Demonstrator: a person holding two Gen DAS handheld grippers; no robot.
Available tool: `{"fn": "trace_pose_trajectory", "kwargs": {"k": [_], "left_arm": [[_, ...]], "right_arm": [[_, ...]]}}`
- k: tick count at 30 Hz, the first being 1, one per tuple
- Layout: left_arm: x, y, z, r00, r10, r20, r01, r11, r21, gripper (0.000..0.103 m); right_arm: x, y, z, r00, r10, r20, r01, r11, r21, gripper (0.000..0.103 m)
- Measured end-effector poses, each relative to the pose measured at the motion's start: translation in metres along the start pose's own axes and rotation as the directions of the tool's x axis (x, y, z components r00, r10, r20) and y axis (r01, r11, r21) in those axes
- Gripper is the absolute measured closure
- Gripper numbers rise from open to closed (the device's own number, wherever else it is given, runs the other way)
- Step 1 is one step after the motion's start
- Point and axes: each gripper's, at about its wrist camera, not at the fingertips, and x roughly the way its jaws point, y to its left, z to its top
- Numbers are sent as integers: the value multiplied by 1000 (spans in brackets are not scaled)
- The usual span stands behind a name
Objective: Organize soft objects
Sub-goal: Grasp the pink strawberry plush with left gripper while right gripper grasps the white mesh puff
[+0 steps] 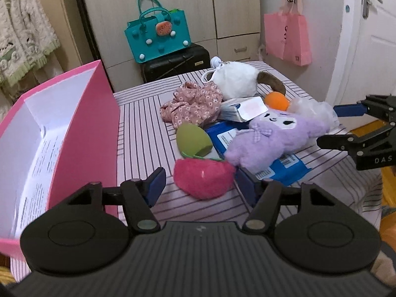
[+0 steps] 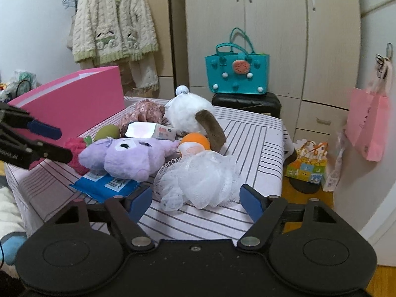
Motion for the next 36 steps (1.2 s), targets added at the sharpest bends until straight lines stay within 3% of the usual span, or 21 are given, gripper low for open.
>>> {"fn": "trace_pose_trajectory", "kwargs": {"k": [9, 17, 22, 25, 31, 36], "left_arm": [[20, -1, 9, 999, -35, -34, 38, 996, 83, 42], [33, -1, 8, 997, -46, -65, 51, 996, 79, 42], [39, -2, 7, 997, -37, -63, 42, 996, 79, 42], [42, 0, 7, 997, -39, -62, 43, 997, 61, 42], [43, 4, 3, 998, -44, -55, 46, 998, 33, 42], [45, 5, 4, 997, -47, -54, 48, 999, 22, 42]], "right_arm": [[23, 2, 11, 999, 21, -33, -26, 986, -165, 22], [40, -9, 14, 997, 71, -31, -75, 989, -125, 19], [41, -10, 12, 998, 66, -15, -67, 991, -111, 53], [37, -13, 12, 998, 64, -11, -65, 994, -89, 63], [25, -16, 7, 998, 58, -14, -59, 998, -37, 69], [8, -6, 0, 995, 84, -57, -88, 992, -90, 69]]}}
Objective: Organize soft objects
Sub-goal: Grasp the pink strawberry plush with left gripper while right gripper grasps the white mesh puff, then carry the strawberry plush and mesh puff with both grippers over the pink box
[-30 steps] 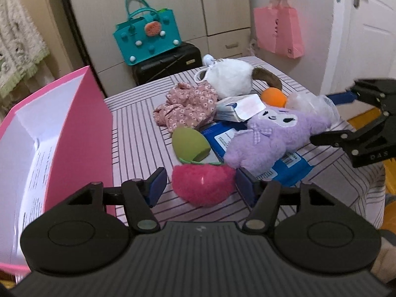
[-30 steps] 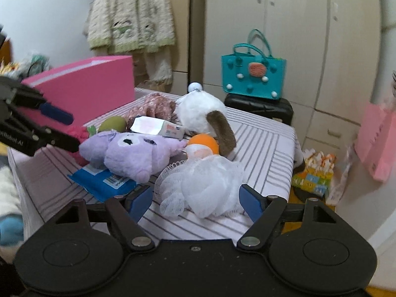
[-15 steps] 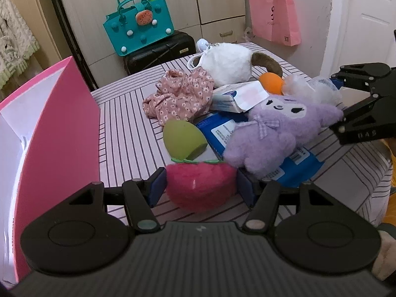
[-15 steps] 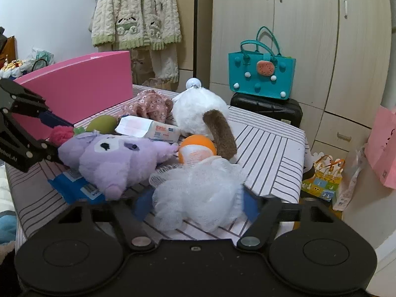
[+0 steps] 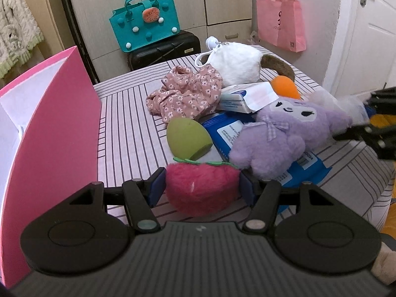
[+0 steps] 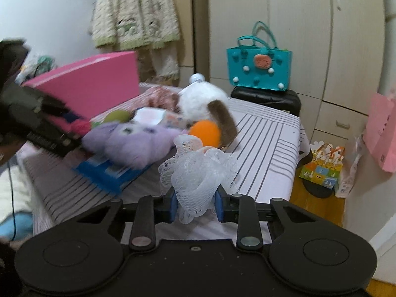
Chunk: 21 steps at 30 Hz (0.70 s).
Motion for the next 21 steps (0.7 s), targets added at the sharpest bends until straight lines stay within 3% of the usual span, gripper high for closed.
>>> {"fn": "trace_pose_trajectory", "kwargs": {"k": [2, 5, 7, 11, 13, 15, 18, 21], "left_arm": [[1, 0, 0, 1000, 1, 4, -1, 1000, -5, 42], [3, 2, -1, 1000, -1, 4, 1, 1000, -25, 42], [4, 2, -2, 1000, 0, 7, 0, 999, -32, 46], [4, 1, -3, 1000, 1, 15, 0, 999, -35, 50], [4, 1, -3, 1000, 0, 22, 0, 999, -39, 53], [3, 1, -3, 1000, -2, 20, 3, 999, -46, 53], [-4, 2, -2, 999, -16, 28, 18, 998, -55, 53], [-14, 2, 0, 999, -17, 44, 19, 998, -56, 53]], "right_arm": [[-3, 4, 0, 1000, -12, -17, 12, 1000, -26, 69], [-5, 7, 0, 1000, -15, -12, 15, 998, -54, 53], [-4, 9, 1, 999, -40, 5, 41, 997, -67, 24], [1, 10, 3, 998, -52, 37, 55, 996, -67, 21], [6, 6, 5, 998, -52, 44, 54, 997, -50, 28], [11, 2, 5, 999, -39, 31, 40, 999, -32, 50], [12, -5, 7, 1000, -23, 18, 23, 1000, 4, 71], [6, -12, 14, 1000, -2, 8, 1, 998, 67, 77]]}}
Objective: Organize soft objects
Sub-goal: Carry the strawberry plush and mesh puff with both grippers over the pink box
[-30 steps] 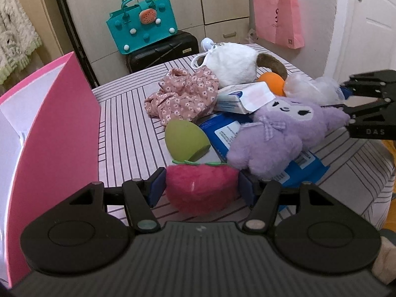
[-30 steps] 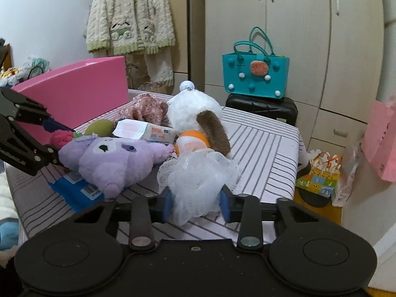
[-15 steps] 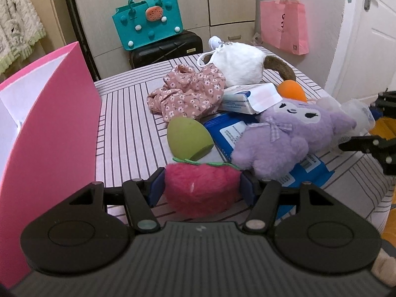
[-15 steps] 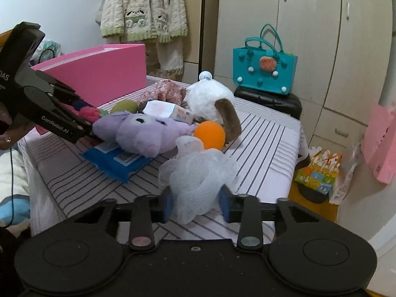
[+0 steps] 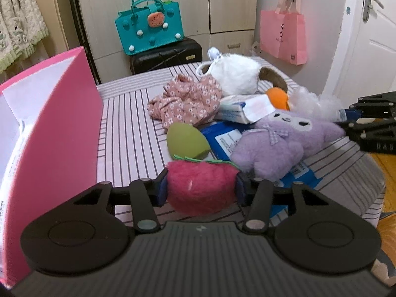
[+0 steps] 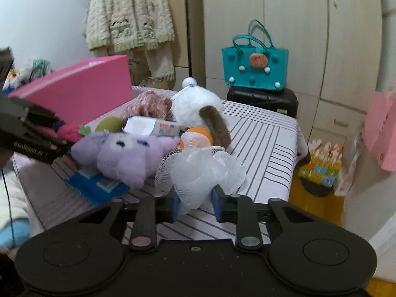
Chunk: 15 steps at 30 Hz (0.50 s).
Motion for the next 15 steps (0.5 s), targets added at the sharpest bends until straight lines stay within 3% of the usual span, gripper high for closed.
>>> {"fn": "trace_pose_trajectory", "kwargs": {"k": [10, 15], "left_arm": [[-17, 6, 7, 1000, -13, -10, 12, 999, -36, 54], [-32, 12, 13, 999, -43, -22, 42, 999, -31, 54]], "right_arm": [[-25, 12, 32, 1000, -7, 25, 8, 999, -35, 83], [-39, 20, 63, 998, 47, 30, -45, 997, -64, 83]]}}
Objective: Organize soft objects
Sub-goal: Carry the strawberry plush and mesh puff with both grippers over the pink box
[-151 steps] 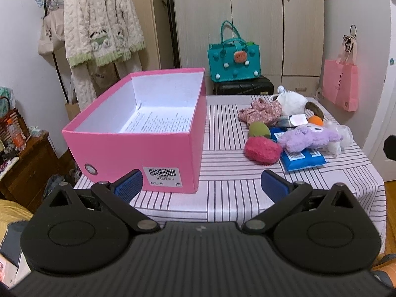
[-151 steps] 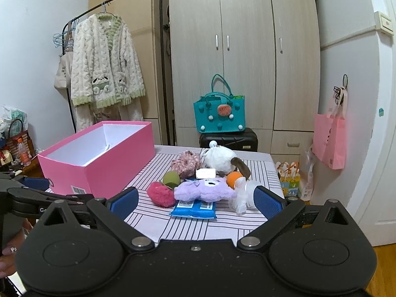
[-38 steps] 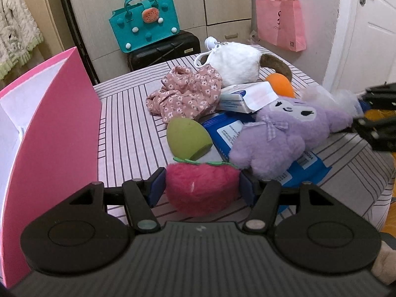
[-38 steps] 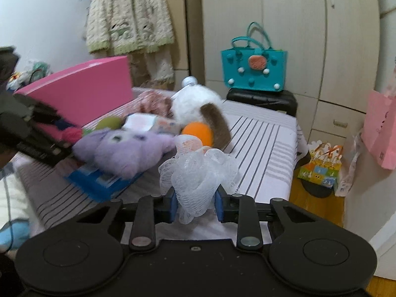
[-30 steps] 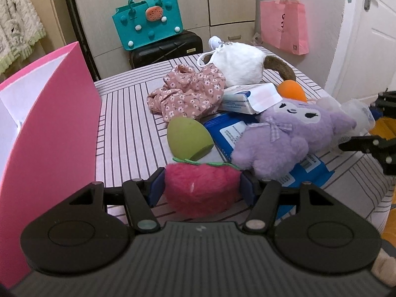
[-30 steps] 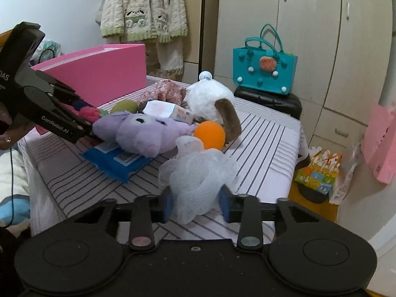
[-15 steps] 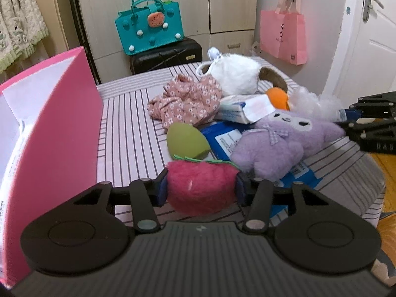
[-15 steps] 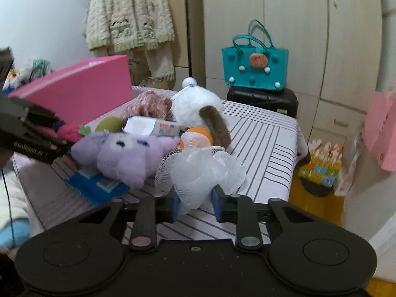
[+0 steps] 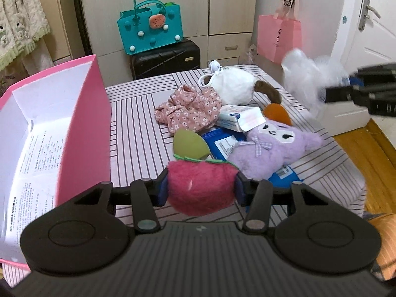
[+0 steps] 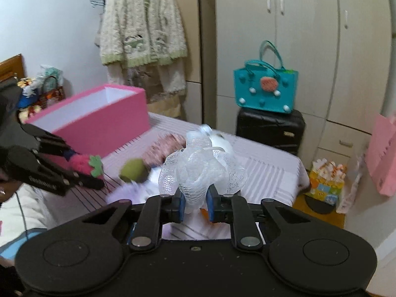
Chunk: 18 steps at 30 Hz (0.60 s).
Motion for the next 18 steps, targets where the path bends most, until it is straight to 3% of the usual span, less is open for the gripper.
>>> {"fn": "trace_pose_trajectory", "kwargs": {"k": [11, 18], "left_arm": [[-24, 9, 10, 992, -81, -94, 86, 995, 48, 54], [-54, 16, 11, 979, -120, -166, 134, 988, 81, 54]], "right_arm": [[-2, 19, 52, 992, 111, -54, -113, 993, -37, 83], [-2, 46, 68, 959, 223, -176, -230, 973, -16, 83]]}}
